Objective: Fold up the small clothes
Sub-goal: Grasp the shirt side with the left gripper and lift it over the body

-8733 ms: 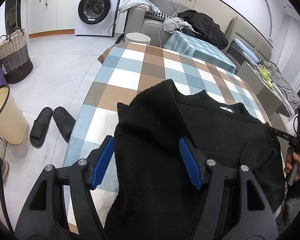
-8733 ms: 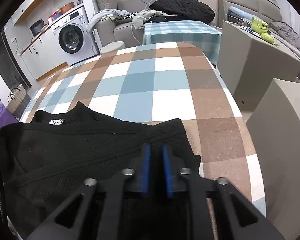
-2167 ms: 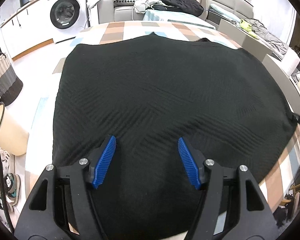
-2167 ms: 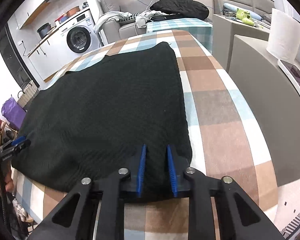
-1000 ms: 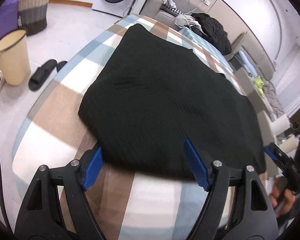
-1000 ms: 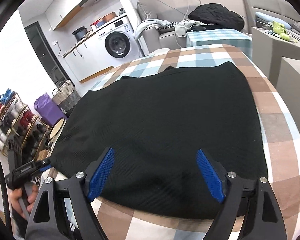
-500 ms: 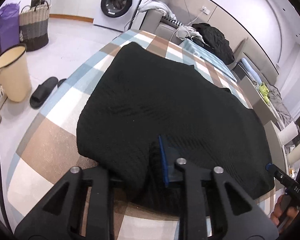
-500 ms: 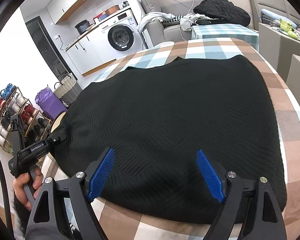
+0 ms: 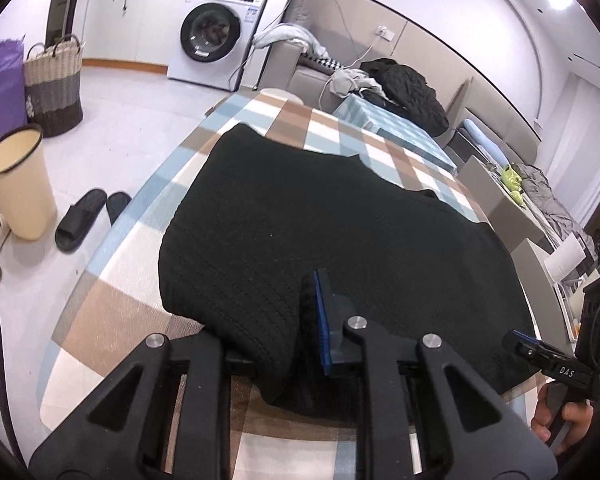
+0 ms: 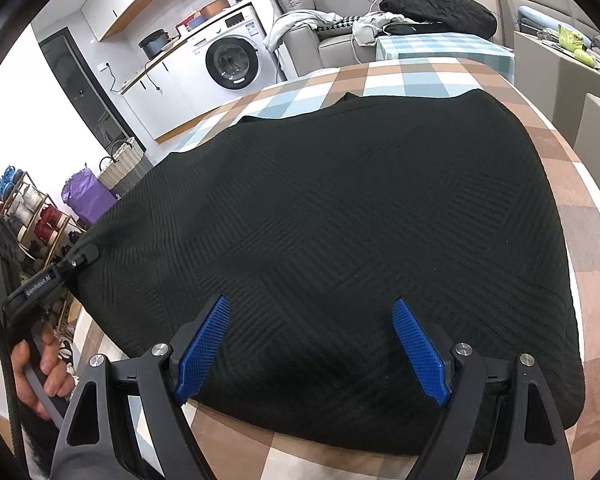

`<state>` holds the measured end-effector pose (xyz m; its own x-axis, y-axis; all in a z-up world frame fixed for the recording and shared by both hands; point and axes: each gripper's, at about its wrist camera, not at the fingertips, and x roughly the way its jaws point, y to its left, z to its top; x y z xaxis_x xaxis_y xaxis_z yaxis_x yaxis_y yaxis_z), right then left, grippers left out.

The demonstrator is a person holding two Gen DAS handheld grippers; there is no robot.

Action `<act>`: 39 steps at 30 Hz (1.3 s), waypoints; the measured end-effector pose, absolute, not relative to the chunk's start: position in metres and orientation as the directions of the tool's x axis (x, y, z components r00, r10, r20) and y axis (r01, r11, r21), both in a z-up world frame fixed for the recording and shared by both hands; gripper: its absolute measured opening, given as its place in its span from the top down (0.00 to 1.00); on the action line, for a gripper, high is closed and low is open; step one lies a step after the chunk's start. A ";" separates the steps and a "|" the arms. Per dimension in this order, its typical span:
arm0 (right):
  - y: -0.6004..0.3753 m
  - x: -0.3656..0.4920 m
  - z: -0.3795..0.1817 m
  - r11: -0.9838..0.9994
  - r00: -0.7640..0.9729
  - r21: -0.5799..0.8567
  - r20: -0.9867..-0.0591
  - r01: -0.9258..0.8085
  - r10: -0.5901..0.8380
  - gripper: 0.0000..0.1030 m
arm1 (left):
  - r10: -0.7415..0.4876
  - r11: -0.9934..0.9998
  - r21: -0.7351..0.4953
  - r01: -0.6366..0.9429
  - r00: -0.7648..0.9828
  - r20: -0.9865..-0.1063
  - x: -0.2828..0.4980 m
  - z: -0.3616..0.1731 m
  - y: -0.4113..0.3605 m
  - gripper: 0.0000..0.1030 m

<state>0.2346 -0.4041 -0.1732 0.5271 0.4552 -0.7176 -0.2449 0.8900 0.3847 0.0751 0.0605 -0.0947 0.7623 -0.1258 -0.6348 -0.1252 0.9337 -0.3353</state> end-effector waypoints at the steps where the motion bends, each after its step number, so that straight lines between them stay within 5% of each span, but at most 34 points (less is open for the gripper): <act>1: -0.404 0.235 -0.174 0.891 0.528 0.384 -0.718 -0.244 0.454 0.17 | -0.128 0.936 -0.332 -0.117 0.765 -0.631 0.076 -0.092 0.059 0.85; 19: -0.388 0.234 -0.182 0.888 0.503 0.377 -0.732 -0.262 0.459 0.17 | -0.129 0.944 -0.314 -0.101 0.763 -0.633 0.073 -0.093 0.059 0.85; 28: -0.389 0.229 -0.182 0.885 0.500 0.378 -0.730 -0.273 0.466 0.16 | -0.255 0.967 -0.169 0.192 0.775 -0.578 0.107 -0.055 -0.024 0.88; 39: -0.450 0.220 -0.165 0.927 0.586 0.359 -0.731 -0.109 0.351 0.16 | -0.538 0.782 -0.208 0.588 0.467 -0.701 0.100 -0.102 -0.159 0.88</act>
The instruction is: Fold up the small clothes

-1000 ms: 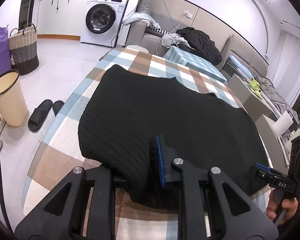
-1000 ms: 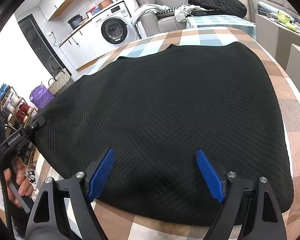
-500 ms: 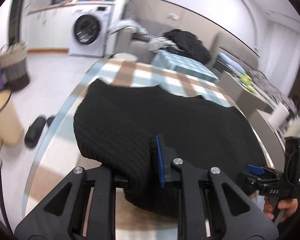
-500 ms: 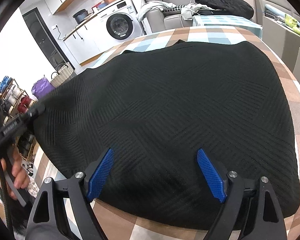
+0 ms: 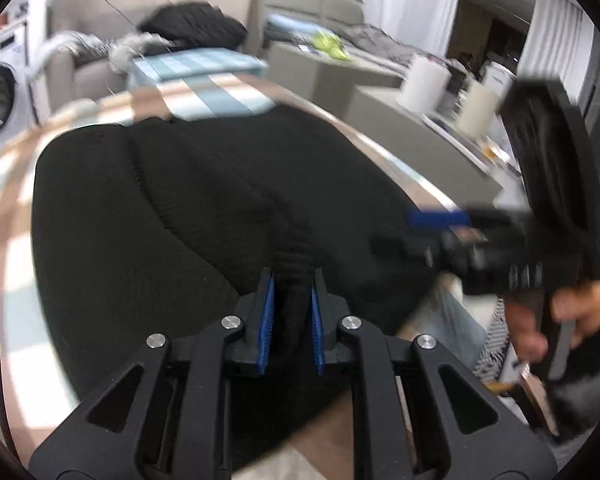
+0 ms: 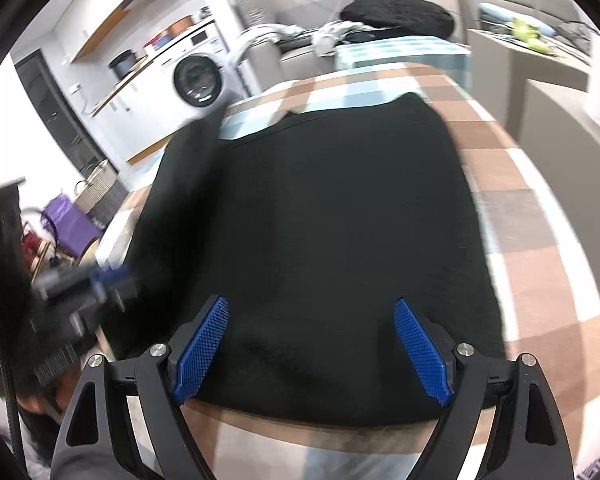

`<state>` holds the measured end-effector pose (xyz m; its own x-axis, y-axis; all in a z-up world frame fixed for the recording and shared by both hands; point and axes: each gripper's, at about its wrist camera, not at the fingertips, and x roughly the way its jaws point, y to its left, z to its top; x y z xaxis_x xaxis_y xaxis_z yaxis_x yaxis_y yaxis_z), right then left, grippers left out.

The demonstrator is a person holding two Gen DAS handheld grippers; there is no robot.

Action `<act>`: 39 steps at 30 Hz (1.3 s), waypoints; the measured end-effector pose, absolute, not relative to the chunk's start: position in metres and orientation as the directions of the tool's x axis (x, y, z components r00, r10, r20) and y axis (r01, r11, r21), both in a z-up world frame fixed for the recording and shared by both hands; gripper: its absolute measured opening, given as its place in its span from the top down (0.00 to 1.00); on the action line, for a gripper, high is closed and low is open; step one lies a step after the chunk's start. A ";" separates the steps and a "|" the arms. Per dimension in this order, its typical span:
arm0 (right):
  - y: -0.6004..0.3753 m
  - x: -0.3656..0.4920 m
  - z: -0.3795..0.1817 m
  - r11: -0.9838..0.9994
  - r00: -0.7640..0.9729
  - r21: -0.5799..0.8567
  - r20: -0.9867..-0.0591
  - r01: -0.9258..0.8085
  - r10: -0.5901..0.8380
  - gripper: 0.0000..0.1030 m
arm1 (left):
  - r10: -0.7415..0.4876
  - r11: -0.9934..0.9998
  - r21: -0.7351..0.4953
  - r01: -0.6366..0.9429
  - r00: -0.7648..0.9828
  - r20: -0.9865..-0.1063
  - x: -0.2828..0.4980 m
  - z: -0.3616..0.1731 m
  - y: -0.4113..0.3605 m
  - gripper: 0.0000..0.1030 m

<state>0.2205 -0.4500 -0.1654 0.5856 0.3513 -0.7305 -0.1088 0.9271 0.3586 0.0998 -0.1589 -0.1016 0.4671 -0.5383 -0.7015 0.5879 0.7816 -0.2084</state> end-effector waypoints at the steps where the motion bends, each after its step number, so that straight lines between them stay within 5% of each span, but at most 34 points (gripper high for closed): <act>1: -0.453 0.220 -0.164 0.929 0.591 0.357 -0.729 -0.100 0.345 0.16 | -0.538 0.778 -0.207 0.594 0.458 -0.708 0.095 -0.104 -0.160 0.85; 7: -0.460 0.224 -0.155 0.909 0.609 0.405 -0.698 -0.099 0.378 0.16 | -0.597 0.772 -0.288 0.566 0.491 -0.635 0.062 -0.082 -0.124 0.38; 8: -0.459 0.226 -0.153 0.903 0.609 0.415 -0.691 -0.106 0.390 0.16 | -0.591 0.782 -0.284 0.555 0.514 -0.622 0.060 -0.075 -0.115 0.36; 14: -0.431 0.240 -0.151 0.847 0.567 0.501 -0.651 -0.177 0.504 0.16 | -0.474 0.875 -0.258 0.409 0.622 -0.623 0.057 -0.064 -0.051 0.35; 17: -0.417 0.260 -0.163 0.819 0.524 0.549 -0.655 -0.167 0.545 0.28 | -0.401 0.915 -0.261 0.306 0.643 -0.653 0.067 -0.073 -0.024 0.35; 20: -0.403 0.277 -0.177 0.801 0.484 0.579 -0.662 -0.155 0.572 0.53 | -0.382 0.924 -0.284 0.256 0.644 -0.663 0.070 -0.079 -0.004 0.35; 22: -0.395 0.284 -0.183 0.795 0.450 0.584 -0.674 -0.163 0.586 0.91 | -0.377 0.925 -0.298 0.234 0.650 -0.659 0.071 -0.079 0.008 0.35; 29: -0.414 0.249 -0.120 0.699 0.540 0.664 -0.499 -0.264 0.678 0.95 | -0.394 0.919 -0.295 0.263 0.657 -0.643 0.080 -0.071 0.005 0.35; 35: -0.432 0.247 -0.165 0.819 0.489 0.567 -0.693 -0.085 0.530 0.95 | -0.418 0.907 -0.275 0.320 0.594 -0.687 0.090 -0.087 -0.016 0.35; 39: -0.432 0.241 -0.180 0.859 0.468 0.507 -0.744 -0.069 0.477 0.82 | -0.427 0.899 -0.265 0.349 0.563 -0.708 0.087 -0.093 -0.030 0.35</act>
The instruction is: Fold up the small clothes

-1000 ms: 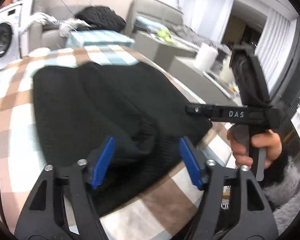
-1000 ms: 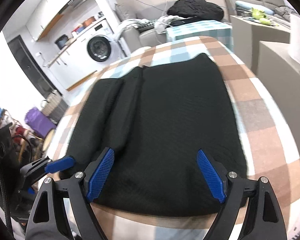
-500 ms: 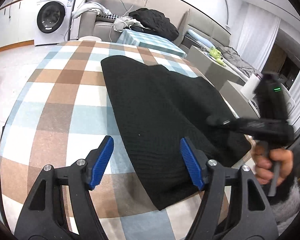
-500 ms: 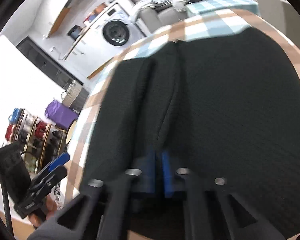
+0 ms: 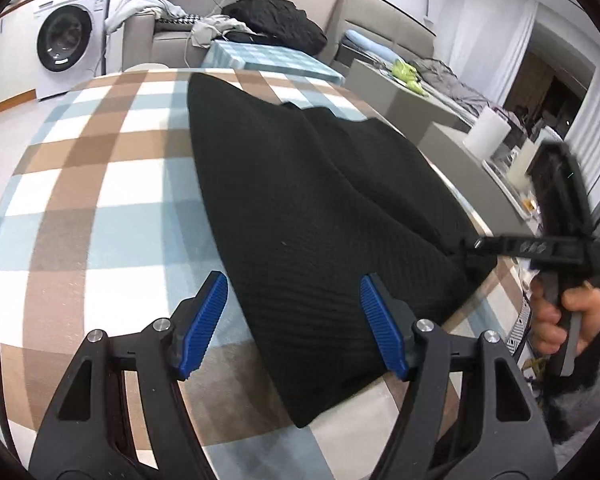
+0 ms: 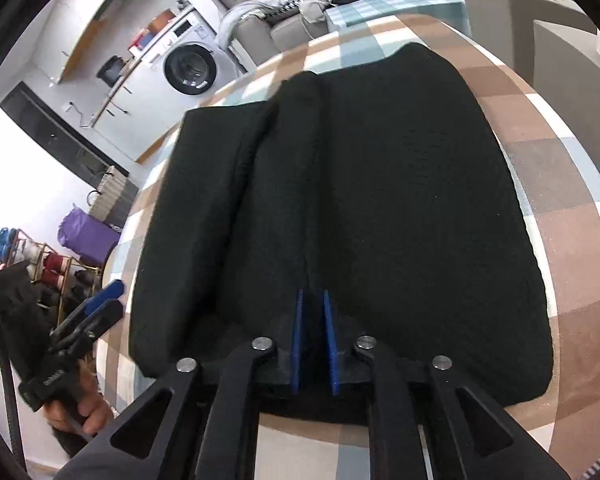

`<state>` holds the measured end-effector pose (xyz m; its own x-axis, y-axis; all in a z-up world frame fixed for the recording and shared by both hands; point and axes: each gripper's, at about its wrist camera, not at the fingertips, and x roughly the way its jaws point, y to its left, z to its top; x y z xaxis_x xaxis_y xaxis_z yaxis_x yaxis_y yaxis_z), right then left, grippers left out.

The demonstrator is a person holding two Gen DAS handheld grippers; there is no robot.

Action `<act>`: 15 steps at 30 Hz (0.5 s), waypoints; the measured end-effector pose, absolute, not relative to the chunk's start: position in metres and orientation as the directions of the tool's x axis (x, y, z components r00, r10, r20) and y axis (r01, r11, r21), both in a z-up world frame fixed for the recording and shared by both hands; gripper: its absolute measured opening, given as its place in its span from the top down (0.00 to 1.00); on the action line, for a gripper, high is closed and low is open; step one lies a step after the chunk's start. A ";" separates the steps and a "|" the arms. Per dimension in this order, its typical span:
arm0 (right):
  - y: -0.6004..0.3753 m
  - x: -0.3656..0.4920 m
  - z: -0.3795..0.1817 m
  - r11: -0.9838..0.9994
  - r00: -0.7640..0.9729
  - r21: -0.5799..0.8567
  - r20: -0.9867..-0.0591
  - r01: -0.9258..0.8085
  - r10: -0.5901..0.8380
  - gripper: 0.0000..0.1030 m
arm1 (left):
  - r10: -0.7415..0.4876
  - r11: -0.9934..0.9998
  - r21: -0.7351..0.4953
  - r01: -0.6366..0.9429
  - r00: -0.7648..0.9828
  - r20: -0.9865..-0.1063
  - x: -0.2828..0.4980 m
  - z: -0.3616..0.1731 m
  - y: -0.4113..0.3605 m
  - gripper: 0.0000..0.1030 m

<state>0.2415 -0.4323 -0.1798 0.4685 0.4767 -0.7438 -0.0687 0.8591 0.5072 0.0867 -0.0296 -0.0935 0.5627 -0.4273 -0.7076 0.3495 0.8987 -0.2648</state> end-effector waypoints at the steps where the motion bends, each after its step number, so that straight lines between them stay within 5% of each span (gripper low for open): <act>1: -0.433 0.237 -0.174 0.858 0.491 0.506 -0.728 -0.085 0.478 0.74 | -0.427 0.898 -0.262 0.353 0.558 -0.712 0.087 -0.095 -0.034 0.35; 3: -0.436 0.232 -0.160 0.854 0.542 0.506 -0.687 -0.121 0.484 0.65 | -0.428 0.896 -0.262 0.358 0.540 -0.725 0.090 -0.101 -0.042 0.35; 7: -0.421 0.232 -0.147 0.827 0.526 0.505 -0.647 -0.247 0.552 0.63 | -0.379 0.909 -0.210 0.359 0.509 -0.772 0.096 -0.117 -0.055 0.35; 15: -0.395 0.228 -0.174 0.839 0.401 0.388 -0.748 -0.382 0.529 0.69 | -0.387 0.913 -0.240 0.330 0.515 -0.764 0.096 -0.119 -0.047 0.35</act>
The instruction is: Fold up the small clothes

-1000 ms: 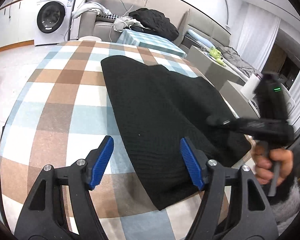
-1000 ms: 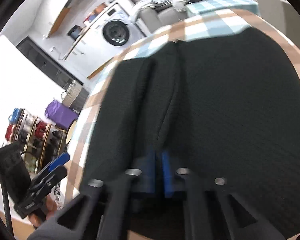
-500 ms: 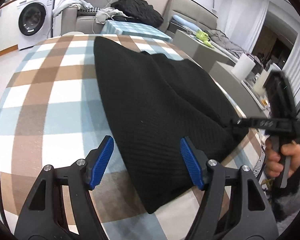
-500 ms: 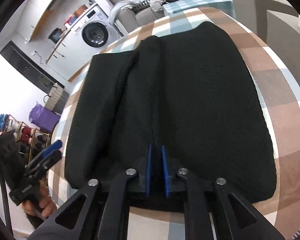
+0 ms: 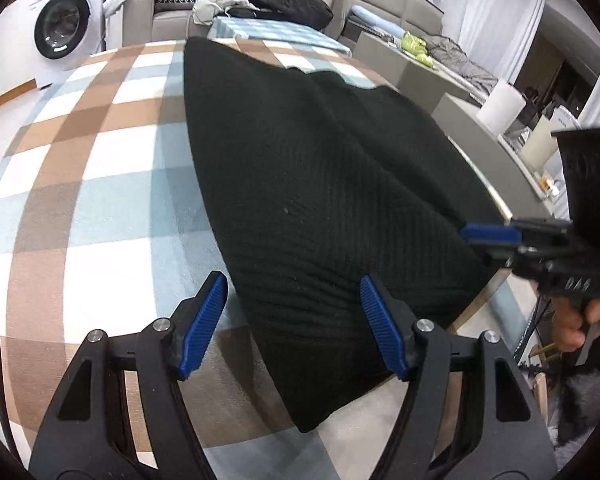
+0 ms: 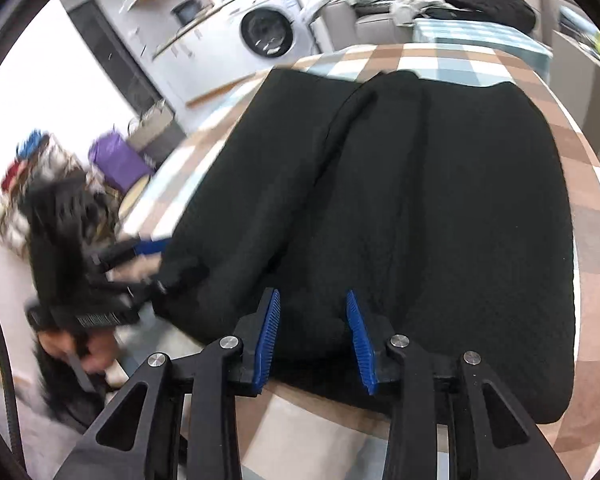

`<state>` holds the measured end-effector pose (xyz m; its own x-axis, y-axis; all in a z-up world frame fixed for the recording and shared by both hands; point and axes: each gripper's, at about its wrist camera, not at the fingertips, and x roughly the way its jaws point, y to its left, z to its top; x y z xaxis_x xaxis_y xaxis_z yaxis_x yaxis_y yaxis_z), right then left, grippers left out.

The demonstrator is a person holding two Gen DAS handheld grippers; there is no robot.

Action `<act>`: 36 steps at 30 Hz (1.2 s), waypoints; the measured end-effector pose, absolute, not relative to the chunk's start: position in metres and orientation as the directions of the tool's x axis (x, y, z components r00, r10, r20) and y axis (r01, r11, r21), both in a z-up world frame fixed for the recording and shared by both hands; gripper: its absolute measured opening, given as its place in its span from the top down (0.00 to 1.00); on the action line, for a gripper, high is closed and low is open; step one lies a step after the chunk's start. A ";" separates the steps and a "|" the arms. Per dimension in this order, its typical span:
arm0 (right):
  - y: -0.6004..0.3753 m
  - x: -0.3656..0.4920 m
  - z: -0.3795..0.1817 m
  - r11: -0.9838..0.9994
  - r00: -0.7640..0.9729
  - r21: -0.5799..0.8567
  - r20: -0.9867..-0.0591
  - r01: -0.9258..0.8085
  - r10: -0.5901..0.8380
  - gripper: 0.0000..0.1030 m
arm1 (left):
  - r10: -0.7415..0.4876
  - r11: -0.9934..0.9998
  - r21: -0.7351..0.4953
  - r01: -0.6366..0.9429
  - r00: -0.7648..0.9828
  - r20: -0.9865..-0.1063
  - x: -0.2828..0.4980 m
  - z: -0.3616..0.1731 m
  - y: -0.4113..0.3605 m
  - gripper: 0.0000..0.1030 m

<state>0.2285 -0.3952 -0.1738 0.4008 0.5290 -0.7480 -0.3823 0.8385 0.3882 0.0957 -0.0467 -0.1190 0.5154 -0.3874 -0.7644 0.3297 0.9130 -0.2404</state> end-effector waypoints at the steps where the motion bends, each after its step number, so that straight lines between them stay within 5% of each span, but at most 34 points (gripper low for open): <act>1: -0.394 0.227 -0.174 0.838 0.402 0.369 -0.751 -0.401 0.523 0.82 | -0.390 0.913 -0.246 0.326 0.521 -0.759 0.096 -0.116 -0.044 0.35; 3: -0.394 0.224 -0.172 0.836 0.401 0.329 -0.761 -0.439 0.510 0.96 | -0.397 0.913 -0.263 0.311 0.533 -0.747 0.098 -0.110 -0.037 0.35; 8: -0.413 0.203 -0.152 0.814 0.432 0.374 -0.706 -0.444 0.561 0.97 | -0.389 0.920 -0.266 0.288 0.572 -0.722 0.100 -0.095 -0.025 0.35; 14: -0.422 0.201 -0.172 0.857 0.390 0.344 -0.781 -0.383 0.487 0.95 | -0.379 0.923 -0.257 0.285 0.570 -0.729 0.102 -0.093 -0.023 0.35; 17: -0.432 0.203 -0.159 0.835 0.433 0.406 -0.720 -0.372 0.543 0.85 | -0.390 0.919 -0.264 0.294 0.563 -0.729 0.100 -0.095 -0.026 0.35; 19: -0.432 0.212 -0.154 0.810 0.450 0.454 -0.675 -0.370 0.584 0.59 | -0.385 0.920 -0.259 0.293 0.562 -0.732 0.100 -0.096 -0.027 0.35; 23: -0.402 0.235 -0.162 0.756 0.393 0.510 -0.650 -0.409 0.651 0.51 | -0.384 0.921 -0.261 0.288 0.564 -0.731 0.098 -0.095 -0.025 0.35; 24: -0.394 0.239 -0.167 0.751 0.371 0.517 -0.658 -0.411 0.656 0.52 | -0.381 0.923 -0.259 0.286 0.569 -0.729 0.099 -0.094 -0.024 0.35; 27: -0.373 0.246 -0.185 0.738 0.306 0.512 -0.687 -0.440 0.659 0.93 | -0.377 0.925 -0.264 0.273 0.577 -0.724 0.099 -0.091 -0.019 0.35; 33: -0.400 0.227 -0.139 0.633 0.327 0.630 -0.543 -0.450 0.773 0.95 | -0.377 0.925 -0.261 0.276 0.589 -0.714 0.096 -0.084 -0.014 0.35; 36: -0.409 0.224 -0.145 0.690 0.331 0.600 -0.607 -0.405 0.722 0.95 | -0.391 0.918 -0.264 0.296 0.571 -0.722 0.097 -0.088 -0.023 0.35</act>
